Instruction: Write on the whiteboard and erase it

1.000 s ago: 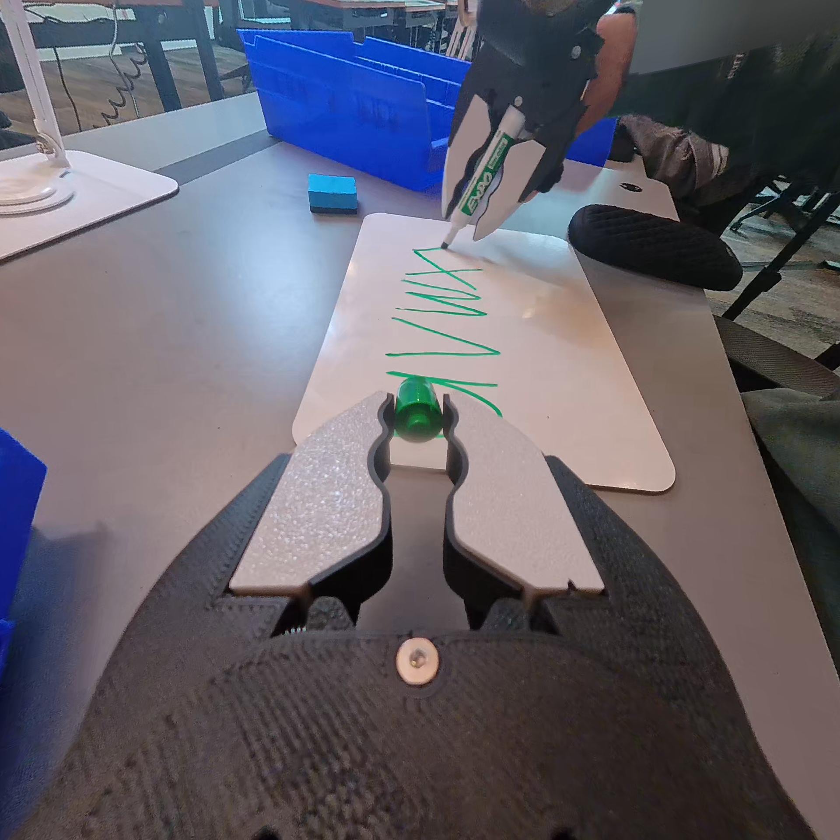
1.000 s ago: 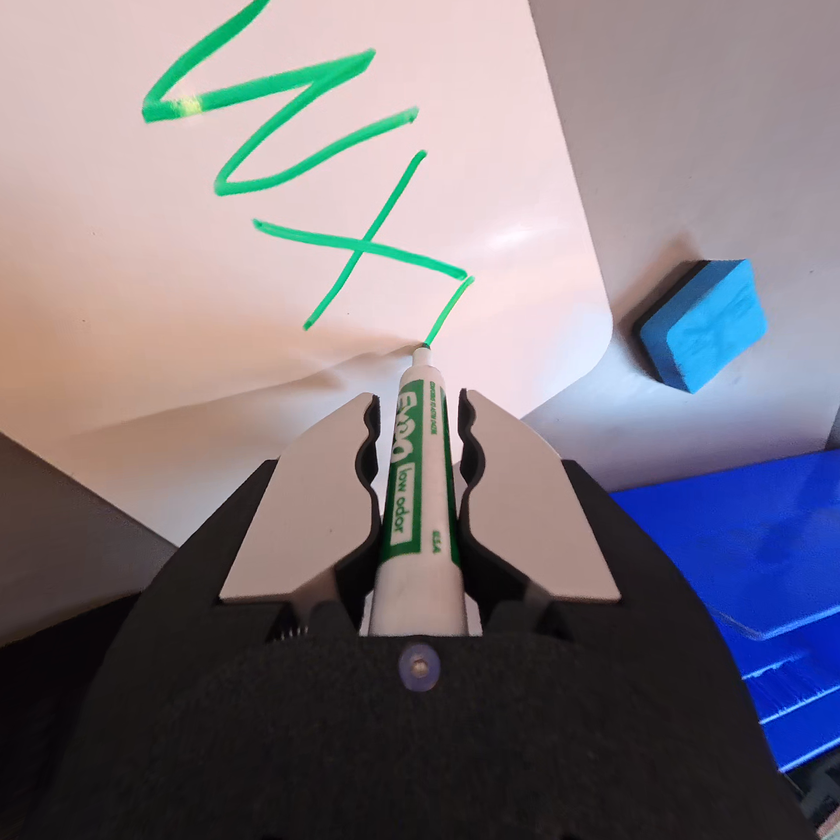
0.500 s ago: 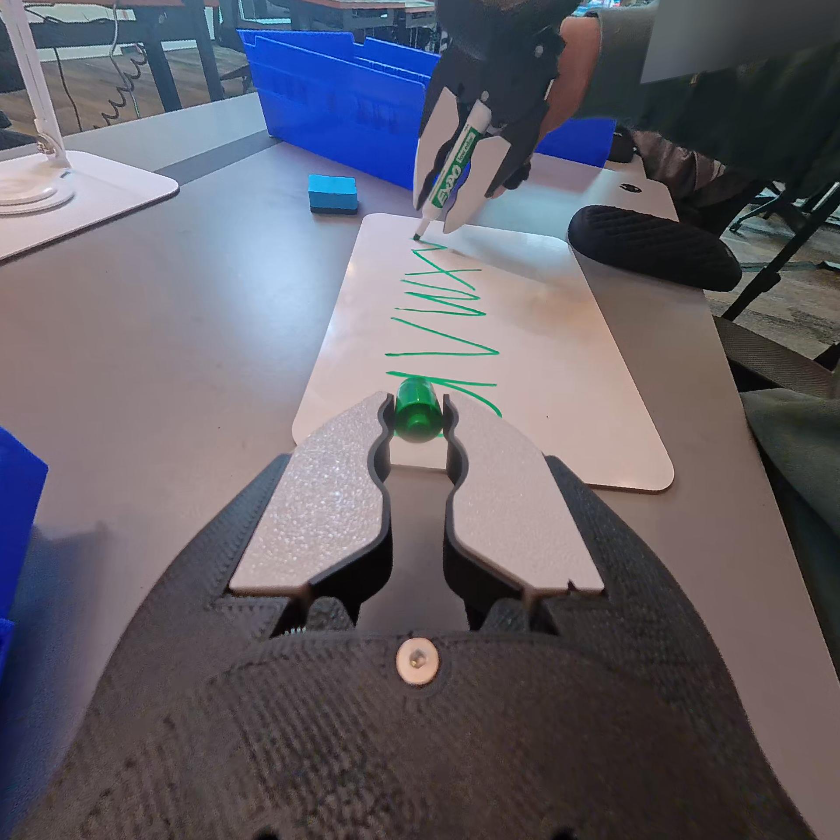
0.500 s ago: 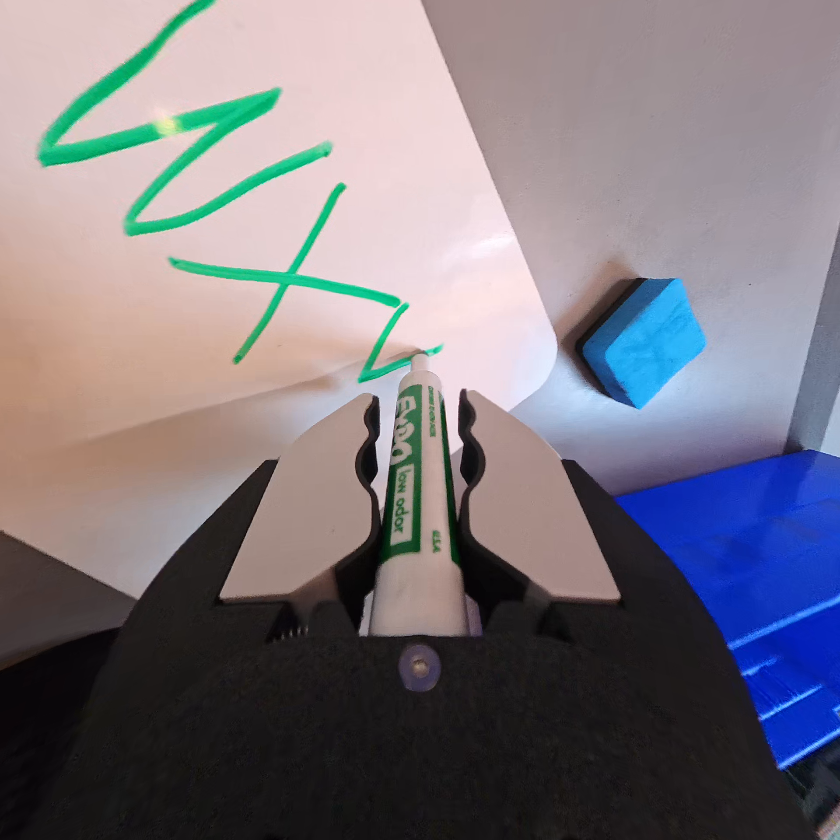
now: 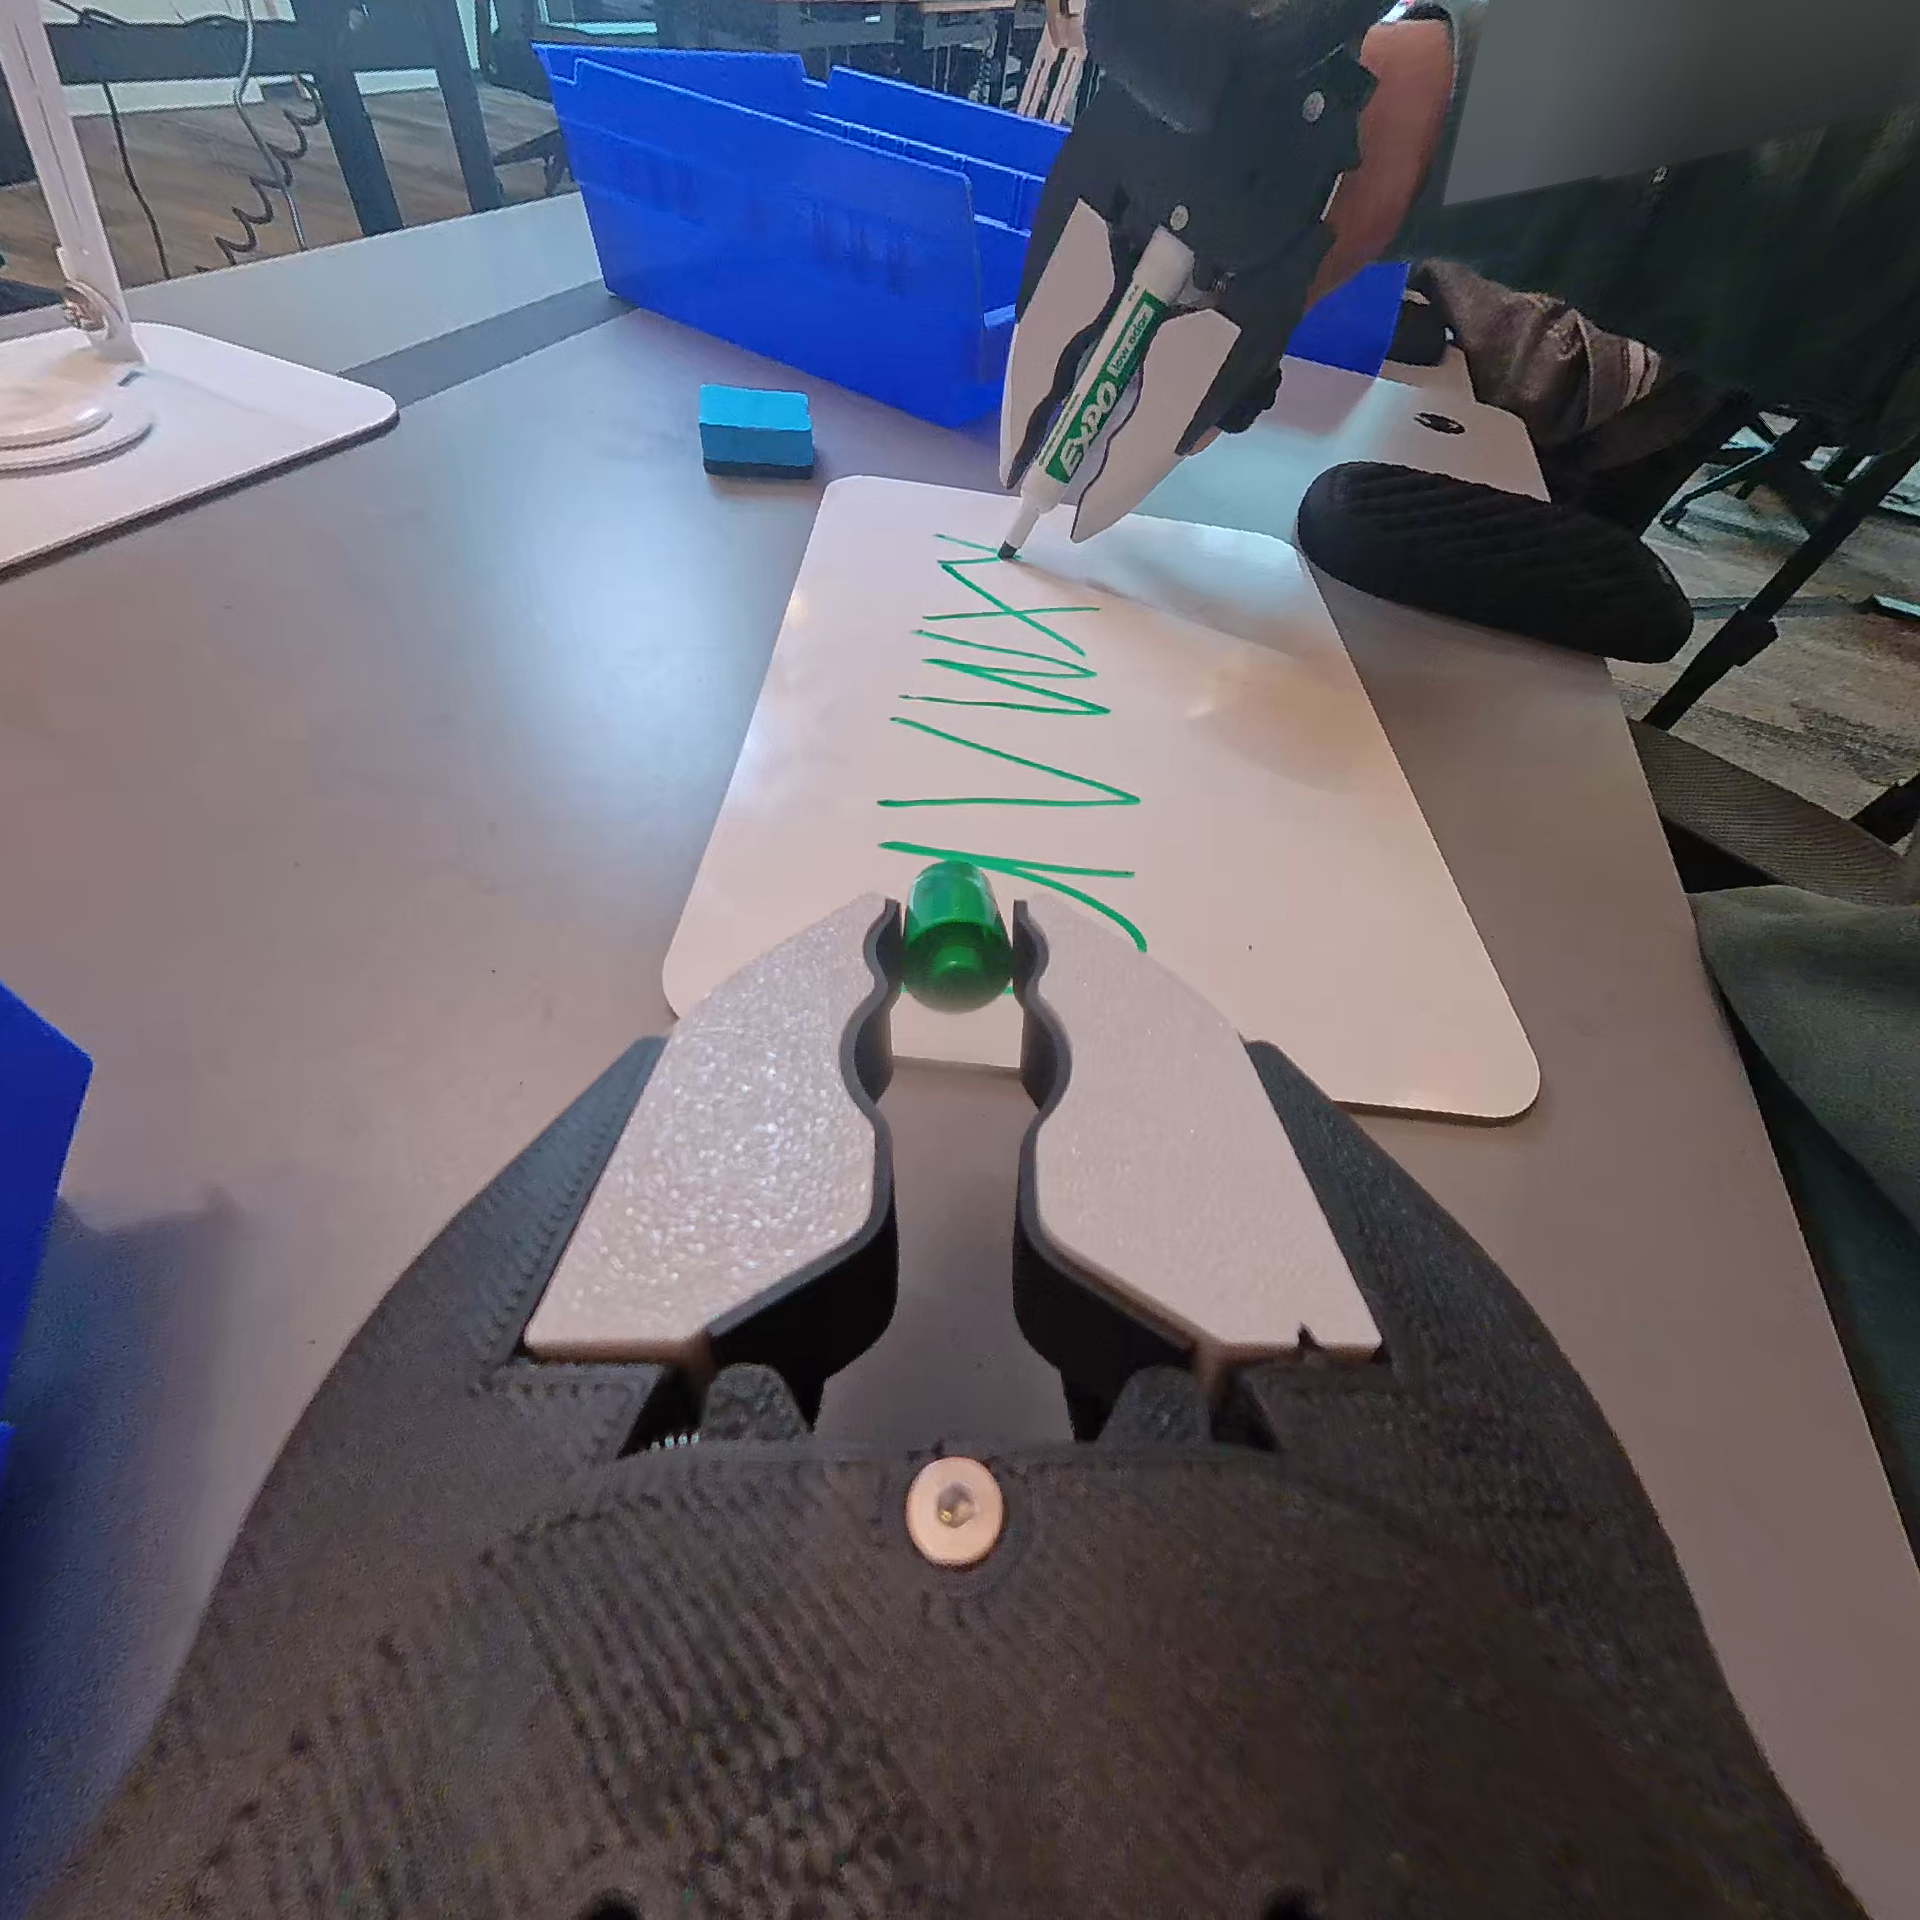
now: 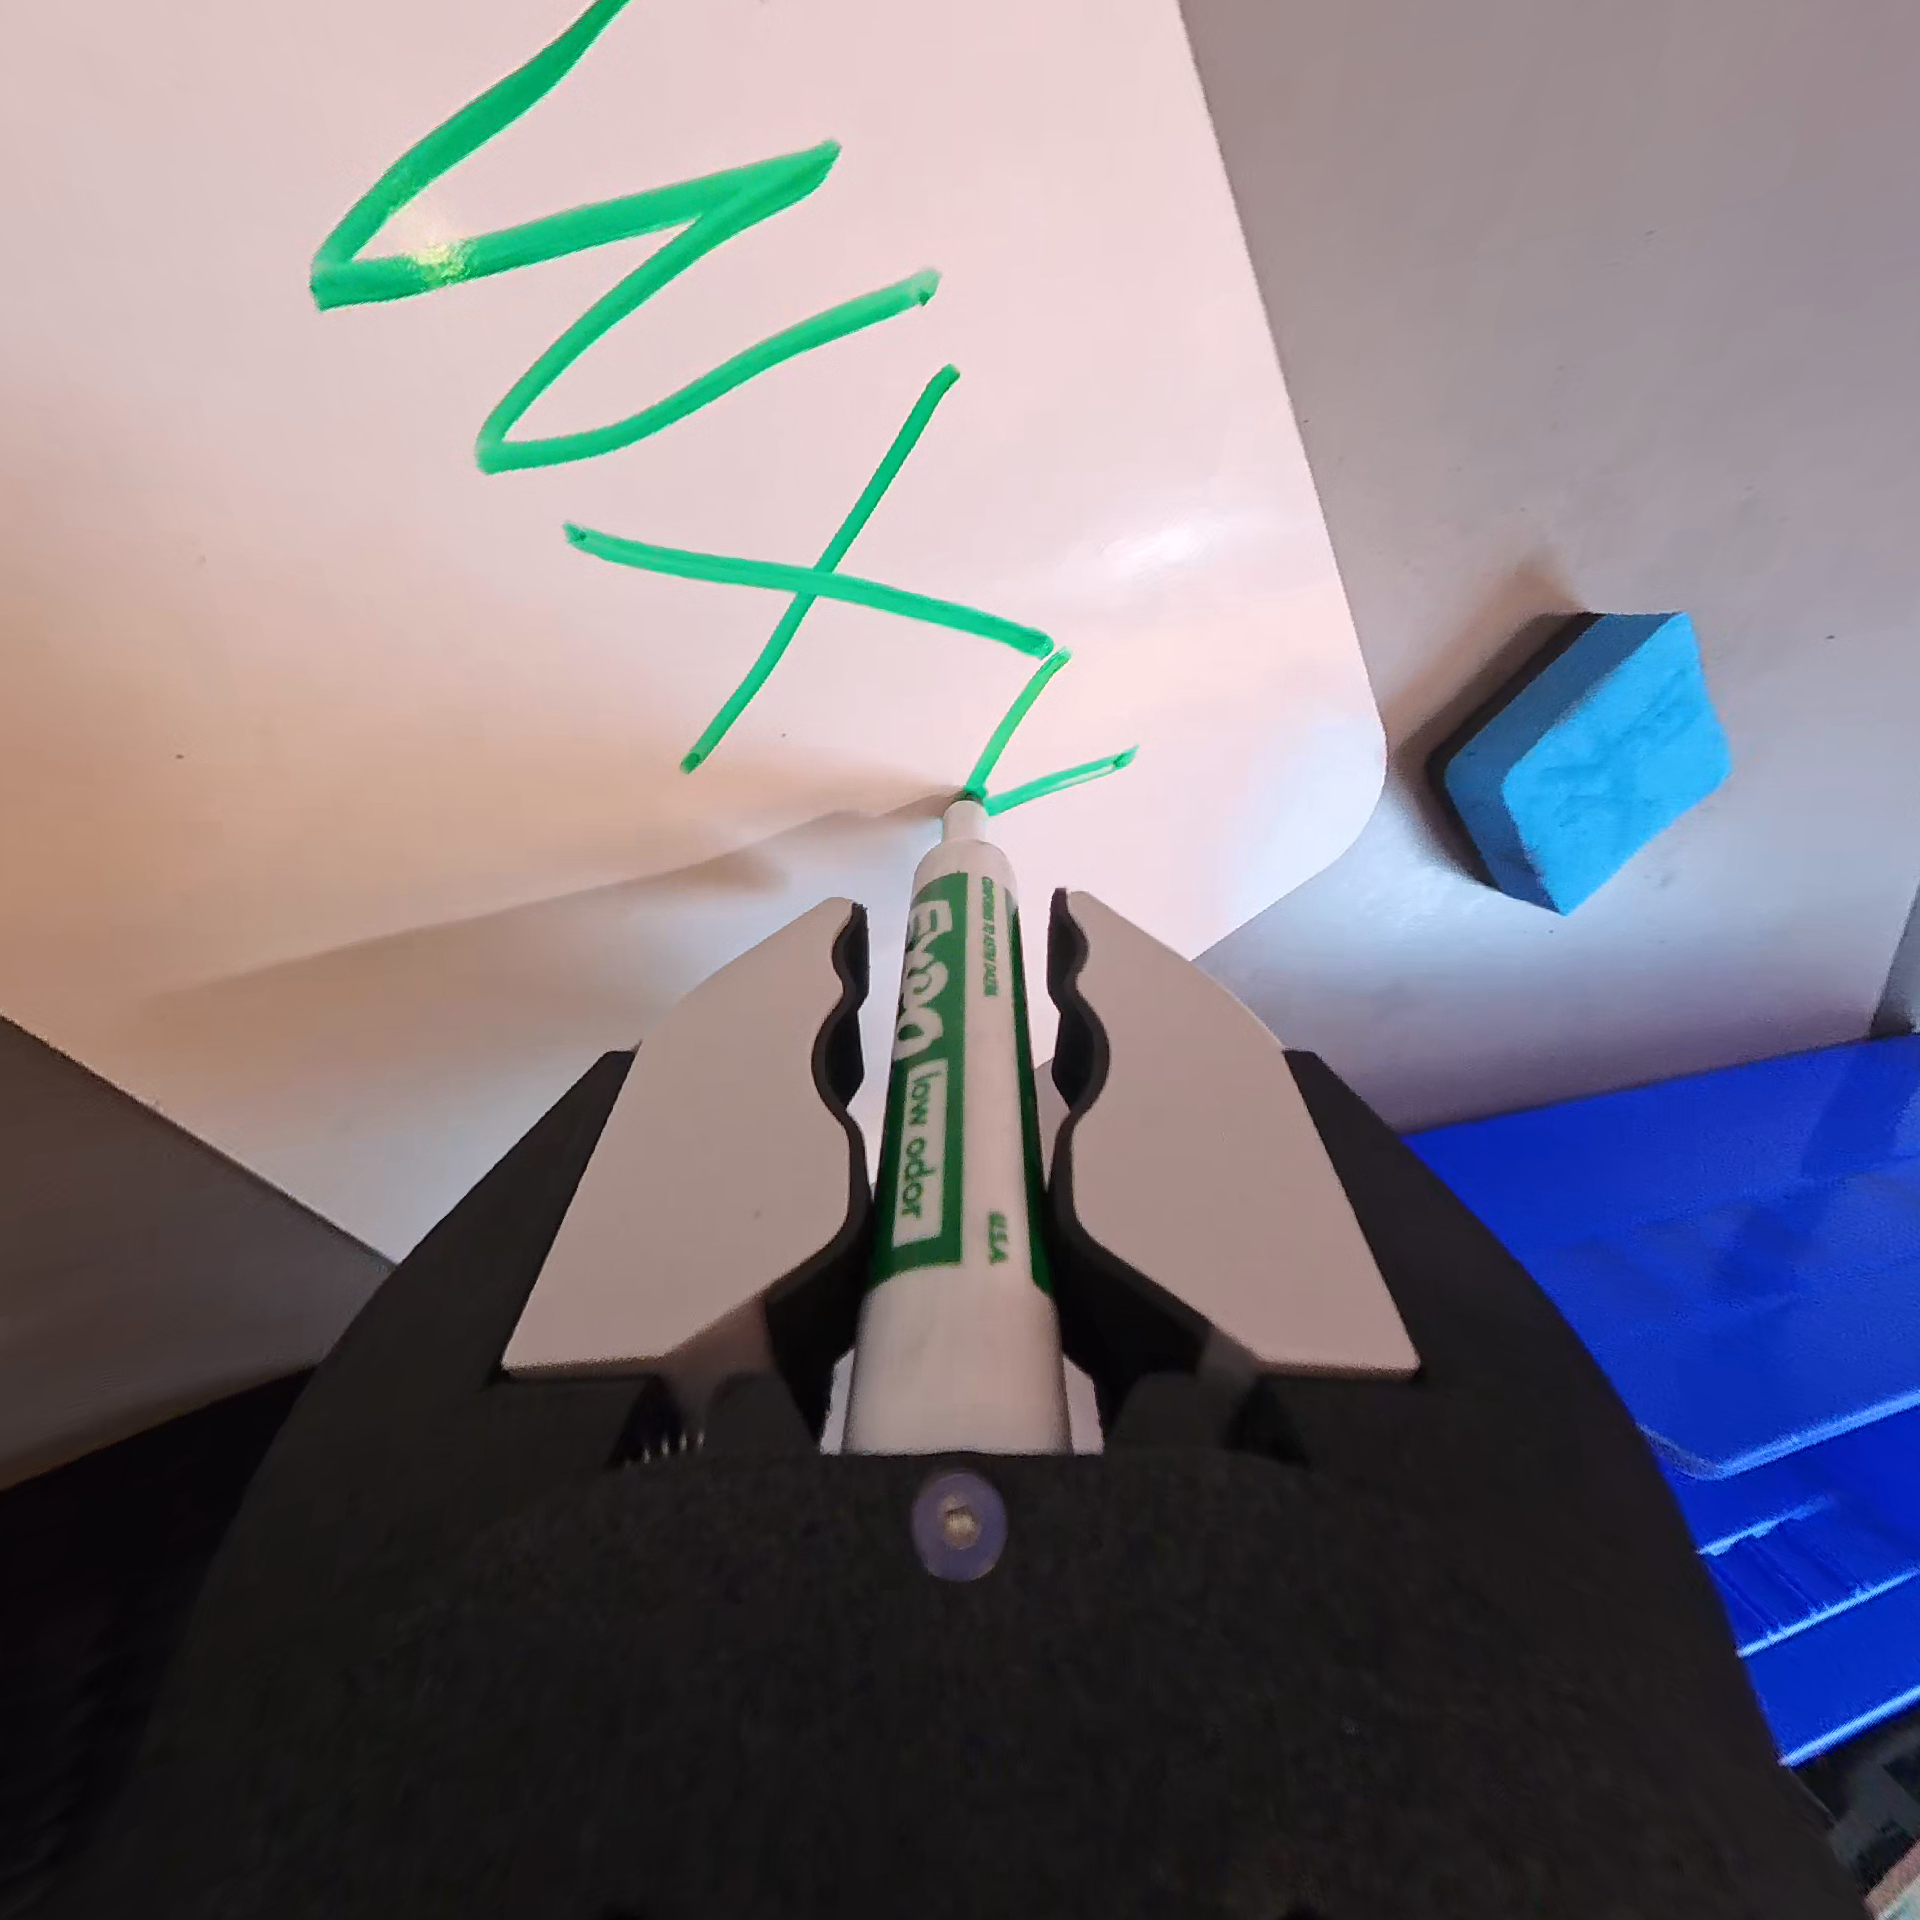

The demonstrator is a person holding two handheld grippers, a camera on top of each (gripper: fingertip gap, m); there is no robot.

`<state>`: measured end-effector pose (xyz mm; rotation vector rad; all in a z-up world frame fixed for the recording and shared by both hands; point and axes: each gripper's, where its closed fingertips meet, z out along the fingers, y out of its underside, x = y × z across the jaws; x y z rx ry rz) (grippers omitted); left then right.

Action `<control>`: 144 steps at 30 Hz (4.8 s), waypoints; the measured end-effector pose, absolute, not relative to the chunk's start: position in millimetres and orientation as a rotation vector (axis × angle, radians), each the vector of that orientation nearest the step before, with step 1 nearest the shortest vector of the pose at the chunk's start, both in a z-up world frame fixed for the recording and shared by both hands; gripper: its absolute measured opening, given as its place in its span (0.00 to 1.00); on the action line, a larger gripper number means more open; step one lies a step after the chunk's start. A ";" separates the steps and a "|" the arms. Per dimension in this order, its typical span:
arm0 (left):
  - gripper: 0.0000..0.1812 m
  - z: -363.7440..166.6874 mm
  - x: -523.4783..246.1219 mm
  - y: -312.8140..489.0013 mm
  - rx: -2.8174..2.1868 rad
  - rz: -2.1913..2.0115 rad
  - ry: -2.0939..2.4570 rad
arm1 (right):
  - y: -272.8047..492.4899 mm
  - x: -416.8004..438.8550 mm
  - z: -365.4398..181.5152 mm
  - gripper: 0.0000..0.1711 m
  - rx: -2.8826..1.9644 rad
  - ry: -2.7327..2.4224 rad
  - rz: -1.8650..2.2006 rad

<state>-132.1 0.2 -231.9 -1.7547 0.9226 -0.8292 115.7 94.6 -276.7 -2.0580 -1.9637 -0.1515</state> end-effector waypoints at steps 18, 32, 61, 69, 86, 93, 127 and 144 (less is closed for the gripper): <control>0.11 -232.0 -133.2 1.5 -1.757 -0.815 0.919 | 101.5 126.5 -258.1 0.20 -2.022 -1.901 -0.152; 0.11 -232.6 -133.2 1.0 -1.760 -0.837 0.915 | 128.9 121.1 -268.0 0.20 -2.037 -1.897 -0.134; 0.11 -232.4 -133.3 1.2 -1.758 -0.824 0.918 | 143.5 156.4 -276.3 0.20 -2.063 -1.858 -0.323; 0.11 -232.7 -133.1 1.1 -1.759 -0.826 0.920 | 141.8 151.6 -271.6 0.20 -2.051 -1.852 -0.306; 0.11 -232.0 -133.3 1.4 -1.757 -0.824 0.919 | 95.4 139.4 -277.5 0.20 -2.038 -1.955 -0.170; 0.11 -233.1 -132.2 0.5 -1.757 -0.821 0.929 | 71.4 136.3 -277.8 0.20 -2.013 -1.981 -0.148; 0.11 -134.1 29.2 -83.7 -1.205 -1.380 1.346 | -88.2 40.8 -133.8 0.20 -1.317 -0.861 1.104; 0.11 -145.3 77.7 -98.7 -1.224 -1.370 1.553 | -95.7 71.0 -150.8 0.19 -1.365 -0.817 1.102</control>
